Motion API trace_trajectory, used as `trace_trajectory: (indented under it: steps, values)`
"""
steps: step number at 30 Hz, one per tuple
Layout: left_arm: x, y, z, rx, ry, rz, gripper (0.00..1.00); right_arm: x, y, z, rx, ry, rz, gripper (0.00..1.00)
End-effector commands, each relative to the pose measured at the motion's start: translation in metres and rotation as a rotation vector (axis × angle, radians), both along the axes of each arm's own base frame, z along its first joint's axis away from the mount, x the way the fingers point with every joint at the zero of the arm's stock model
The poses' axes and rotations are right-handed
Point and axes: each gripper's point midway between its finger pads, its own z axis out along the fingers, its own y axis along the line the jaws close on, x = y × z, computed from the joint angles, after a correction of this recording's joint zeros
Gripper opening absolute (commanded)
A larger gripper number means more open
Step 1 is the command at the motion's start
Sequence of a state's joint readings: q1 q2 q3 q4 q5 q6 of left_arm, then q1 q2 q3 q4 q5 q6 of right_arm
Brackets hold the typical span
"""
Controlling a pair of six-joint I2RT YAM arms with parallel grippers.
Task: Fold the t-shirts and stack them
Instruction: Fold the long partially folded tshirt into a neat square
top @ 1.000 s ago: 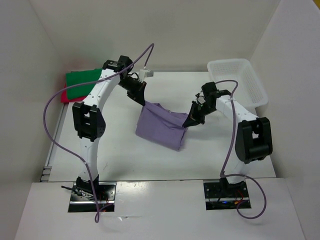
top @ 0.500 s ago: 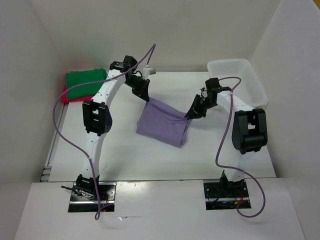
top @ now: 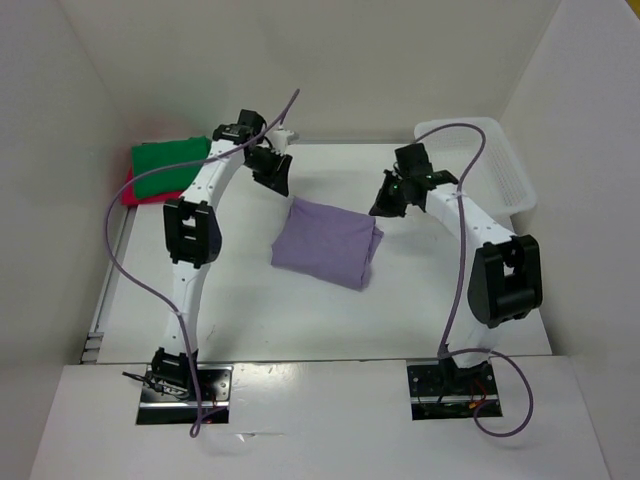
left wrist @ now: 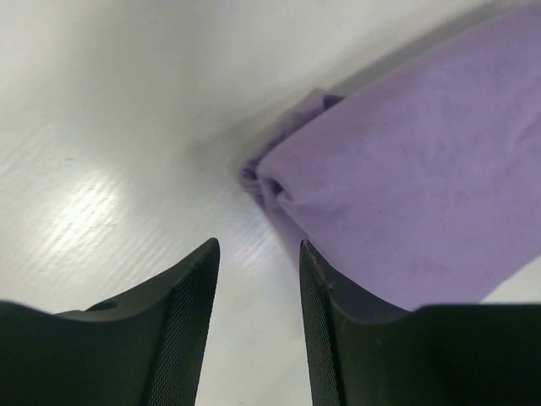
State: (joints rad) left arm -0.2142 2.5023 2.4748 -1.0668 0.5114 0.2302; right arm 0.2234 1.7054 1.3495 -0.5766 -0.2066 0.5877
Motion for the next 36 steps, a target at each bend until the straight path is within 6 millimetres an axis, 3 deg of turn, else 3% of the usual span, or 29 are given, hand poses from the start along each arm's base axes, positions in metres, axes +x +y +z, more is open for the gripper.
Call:
trace_trajectory:
  steps: [1,2,4,5,7,8,11,14,16,18,21,23,24,25,26,27,28,29,31,32,33,34,36]
  values:
    - [0.013,0.0,0.057,-0.006,-0.198,-0.019,0.51,0.007,0.02,0.005,-0.07,-0.072,0.018,0.01]
    - [0.008,-0.012,0.071,-0.021,-0.242,-0.058,0.51,0.01,0.029,0.002,-0.07,-0.074,0.026,0.0]
    - [-0.007,-0.027,0.055,-0.013,-0.226,-0.131,0.48,0.023,0.041,0.001,-0.069,-0.087,0.028,0.0]
    - [-0.014,-0.035,0.048,-0.008,-0.213,-0.158,0.46,0.031,0.042,-0.018,-0.091,-0.053,0.023,0.0]
    - [-0.024,-0.051,0.029,0.021,-0.191,-0.21,0.46,0.048,0.045,-0.023,-0.124,-0.058,-0.018,0.0]
    - [-0.024,-0.049,0.012,0.037,-0.163,-0.207,0.46,0.049,0.041,-0.046,-0.164,-0.007,-0.027,0.0]
    - [-0.007,-0.041,-0.017,0.102,-0.15,-0.122,0.46,0.053,0.027,-0.073,-0.246,0.04,-0.088,0.0]
    - [0.014,-0.014,-0.031,0.135,-0.136,0.008,0.46,0.054,0.011,-0.087,-0.307,0.061,-0.126,0.0]
    - [0.017,-0.003,-0.036,0.141,-0.117,0.049,0.46,0.049,-0.003,-0.099,-0.351,0.092,-0.159,0.0]
    - [0.019,0.003,-0.041,0.144,-0.107,0.059,0.46,0.05,-0.007,-0.102,-0.351,0.095,-0.168,0.0]
    - [0.016,0.002,-0.045,0.139,-0.093,0.054,0.46,0.058,-0.002,-0.087,-0.32,0.05,-0.169,0.0]
    - [0.008,-0.001,-0.031,0.109,-0.092,0.051,0.46,0.063,-0.001,-0.072,-0.315,0.013,-0.158,0.0]
    - [0.005,-0.004,-0.013,0.084,-0.106,0.056,0.48,0.065,0.0,-0.058,-0.305,-0.011,-0.162,0.0]
    - [0.005,-0.001,-0.004,0.068,-0.12,0.06,0.5,0.064,-0.003,-0.051,-0.311,-0.019,-0.169,0.1]
    - [-0.006,-0.001,-0.008,0.058,-0.091,0.066,0.55,0.063,-0.005,-0.044,-0.315,-0.028,-0.175,0.15]
    - [-0.011,-0.002,0.013,0.033,-0.123,0.059,0.58,0.055,-0.007,-0.033,-0.313,-0.033,-0.176,0.24]
    - [-0.013,0.002,0.017,0.02,-0.129,0.073,0.61,0.05,-0.011,-0.03,-0.316,-0.028,-0.19,0.35]
    - [-0.022,0.001,0.018,0.006,-0.113,0.063,0.63,0.038,-0.012,-0.037,-0.314,-0.003,-0.179,0.4]
    - [-0.044,0.0,0.013,-0.015,-0.079,0.029,0.67,0.023,-0.01,-0.026,-0.266,-0.002,-0.189,0.52]
    - [-0.059,-0.002,0.002,-0.033,-0.033,0.005,0.68,0.005,-0.007,-0.04,-0.237,0.054,-0.178,0.58]
    - [-0.065,-0.002,-0.004,-0.035,-0.016,-0.007,0.7,0.0,-0.004,-0.041,-0.21,0.06,-0.175,0.61]
    - [-0.069,-0.001,-0.01,-0.031,0.002,-0.007,0.88,-0.005,-0.001,-0.039,-0.182,0.059,-0.174,0.63]
    - [-0.081,-0.002,-0.027,-0.042,0.064,-0.025,0.97,-0.024,0.003,-0.059,-0.153,0.13,-0.158,0.65]
